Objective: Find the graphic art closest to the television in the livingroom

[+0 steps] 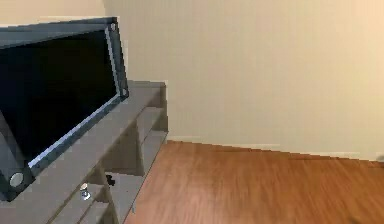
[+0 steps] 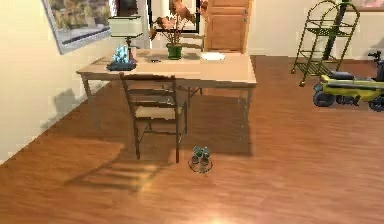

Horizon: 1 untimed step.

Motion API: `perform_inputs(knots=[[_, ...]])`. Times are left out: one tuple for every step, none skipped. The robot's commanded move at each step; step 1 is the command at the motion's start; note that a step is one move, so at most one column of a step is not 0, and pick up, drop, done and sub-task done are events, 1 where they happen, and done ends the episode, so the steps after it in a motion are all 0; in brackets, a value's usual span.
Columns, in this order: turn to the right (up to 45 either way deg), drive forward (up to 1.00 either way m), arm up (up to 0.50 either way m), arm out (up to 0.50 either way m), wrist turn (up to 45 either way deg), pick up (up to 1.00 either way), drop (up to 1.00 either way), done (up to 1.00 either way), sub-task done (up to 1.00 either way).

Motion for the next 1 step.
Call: perform_inputs(knots=[[45.0,0.0,0.0,0.0,0.0,0.0,0.0,0.0,0.0]])
